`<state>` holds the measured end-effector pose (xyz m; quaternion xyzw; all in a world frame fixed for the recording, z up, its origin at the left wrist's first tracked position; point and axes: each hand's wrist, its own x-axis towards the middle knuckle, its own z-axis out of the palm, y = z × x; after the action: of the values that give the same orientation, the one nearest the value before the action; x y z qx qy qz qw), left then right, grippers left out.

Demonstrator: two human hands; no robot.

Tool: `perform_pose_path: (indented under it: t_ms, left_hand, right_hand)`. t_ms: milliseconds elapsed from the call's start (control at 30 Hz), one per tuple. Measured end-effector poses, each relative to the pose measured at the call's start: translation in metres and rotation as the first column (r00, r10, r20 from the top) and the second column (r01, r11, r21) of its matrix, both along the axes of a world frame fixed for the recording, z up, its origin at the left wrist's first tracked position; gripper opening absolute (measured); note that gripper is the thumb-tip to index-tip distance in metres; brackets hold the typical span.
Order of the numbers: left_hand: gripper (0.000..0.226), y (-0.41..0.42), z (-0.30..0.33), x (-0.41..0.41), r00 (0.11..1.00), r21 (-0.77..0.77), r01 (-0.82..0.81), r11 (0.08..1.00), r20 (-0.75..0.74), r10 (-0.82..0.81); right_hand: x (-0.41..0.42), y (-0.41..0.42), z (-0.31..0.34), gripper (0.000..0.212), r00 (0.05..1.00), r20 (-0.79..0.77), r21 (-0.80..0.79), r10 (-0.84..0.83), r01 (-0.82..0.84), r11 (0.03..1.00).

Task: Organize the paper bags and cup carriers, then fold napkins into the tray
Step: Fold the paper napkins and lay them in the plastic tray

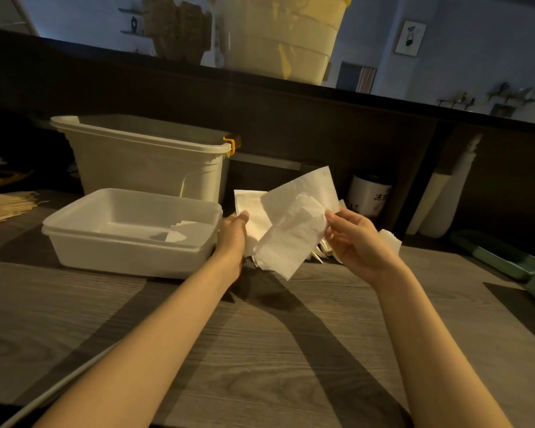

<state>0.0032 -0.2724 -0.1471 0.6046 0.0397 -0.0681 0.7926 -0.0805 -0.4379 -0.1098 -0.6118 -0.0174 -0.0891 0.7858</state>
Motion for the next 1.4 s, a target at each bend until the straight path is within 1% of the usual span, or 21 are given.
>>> perform_pose_path:
  t_ms: [67, 100, 200, 267, 300, 367, 400, 433, 467, 533, 633, 700, 800, 900, 967, 1033, 1100, 1133, 1233, 1300, 1400]
  left_hand:
    - [0.03, 0.002, 0.0, 0.0, 0.991, -0.09, 0.09, 0.992, -0.087, -0.098]
    - [0.029, 0.003, 0.0, -0.001, 0.984, -0.125, 0.144, 0.982, -0.091, -0.156]
    - [0.037, 0.002, 0.0, -0.003, 0.951, -0.145, 0.303, 0.942, -0.012, -0.308]
    - [0.039, 0.001, 0.004, -0.008, 0.932, -0.073, 0.361, 0.93, 0.016, -0.361]
    - [0.036, 0.0, 0.005, -0.01, 0.927, -0.002, 0.375, 0.927, 0.026, -0.375]
    - [0.018, -0.001, 0.005, -0.012, 0.919, 0.161, 0.375, 0.913, 0.063, -0.389]
    - [0.009, -0.002, 0.005, -0.014, 0.913, 0.205, 0.373, 0.905, 0.089, -0.397]
    - [0.008, -0.002, 0.003, -0.014, 0.91, 0.223, 0.37, 0.902, 0.11, -0.401]
    - [0.01, -0.003, 0.003, -0.015, 0.911, 0.216, 0.365, 0.906, 0.12, -0.395]
    - [0.02, -0.004, 0.001, -0.015, 0.929, 0.183, 0.32, 0.93, 0.134, -0.346]
    - [0.03, -0.008, -0.003, -0.014, 0.968, 0.096, 0.213, 0.972, 0.118, -0.223]
    - [0.031, -0.009, -0.005, -0.013, 0.982, 0.022, 0.167, 0.986, 0.085, -0.168]
    - [0.032, -0.009, -0.004, -0.011, 0.993, -0.035, 0.119, 0.992, 0.013, -0.119]
    - [0.032, -0.009, -0.004, -0.01, 0.995, -0.045, 0.095, 0.995, -0.034, -0.096]
    - [0.031, -0.008, -0.005, -0.011, 0.993, -0.061, 0.108, 0.992, -0.044, -0.111]
    - [0.028, -0.008, -0.005, -0.013, 0.985, -0.111, 0.159, 0.981, -0.05, -0.165]
    - [0.026, -0.01, -0.004, -0.018, 0.971, -0.178, 0.223, 0.958, -0.052, -0.235]
    - [0.025, -0.01, -0.002, -0.022, 0.96, -0.206, 0.263, 0.943, -0.041, -0.277]
    - [0.019, -0.015, 0.0, -0.028, 0.931, -0.213, 0.358, 0.909, 0.005, -0.365]
    - [0.025, -0.017, 0.0, -0.03, 0.917, -0.224, 0.389, 0.894, 0.004, -0.398]
    - [0.028, -0.019, -0.002, -0.031, 0.921, -0.189, 0.383, 0.904, -0.002, -0.39]
  right_hand:
    - [0.002, -0.003, -0.002, 0.008, 0.998, -0.052, -0.007, 0.031, -0.031, 0.999]
    - [0.003, -0.004, -0.004, 0.008, 0.997, -0.075, -0.018, 0.035, -0.037, 0.999]
    - [0.005, -0.005, -0.007, 0.008, 0.988, -0.155, -0.043, 0.016, -0.023, 0.999]
    - [0.004, -0.004, -0.007, 0.004, 0.98, -0.198, -0.074, -0.017, 0.003, 0.997]
    - [0.004, -0.003, -0.007, 0.003, 0.976, -0.213, -0.097, -0.044, 0.024, 0.995]
    - [0.006, 0.0, -0.009, 0.002, 0.969, -0.224, -0.174, -0.108, 0.069, 0.982]
    - [0.008, 0.0, -0.01, 0.003, 0.965, -0.226, -0.207, -0.135, 0.088, 0.974]
    - [0.009, 0.002, -0.011, 0.002, 0.96, -0.23, -0.23, -0.158, 0.104, 0.968]
    - [0.011, 0.004, -0.012, 0.006, 0.957, -0.233, -0.236, -0.175, 0.119, 0.964]
    - [0.012, 0.007, -0.013, 0.026, 0.954, -0.238, -0.241, -0.184, 0.125, 0.963]
    - [0.011, 0.013, -0.016, 0.048, 0.948, -0.277, -0.319, -0.155, 0.061, 0.946]
    - [0.009, 0.017, -0.018, 0.046, 0.942, -0.277, -0.389, -0.191, 0.071, 0.918]
    - [0.009, 0.017, -0.017, 0.03, 0.946, -0.226, -0.484, -0.233, 0.098, 0.87]
    - [0.007, 0.012, -0.015, 0.024, 0.946, -0.167, -0.472, -0.279, 0.172, 0.865]
    - [0.007, 0.01, -0.013, 0.02, 0.953, -0.12, -0.383, -0.279, 0.215, 0.898]
    - [0.007, 0.011, -0.011, 0.013, 0.967, -0.088, -0.256, -0.24, 0.211, 0.943]
    - [0.009, 0.015, -0.011, 0.017, 0.974, -0.078, -0.148, -0.212, 0.199, 0.969]
    - [0.012, 0.018, -0.014, 0.021, 0.972, -0.078, -0.14, -0.222, 0.21, 0.968]
    - [0.019, 0.027, -0.023, 0.03, 0.929, -0.057, -0.279, -0.365, 0.337, 0.899]
    - [0.022, 0.026, -0.028, 0.041, 0.895, -0.043, -0.352, -0.445, 0.403, 0.845]
    - [0.024, 0.022, -0.032, 0.051, 0.886, -0.016, -0.418, -0.462, 0.414, 0.808]
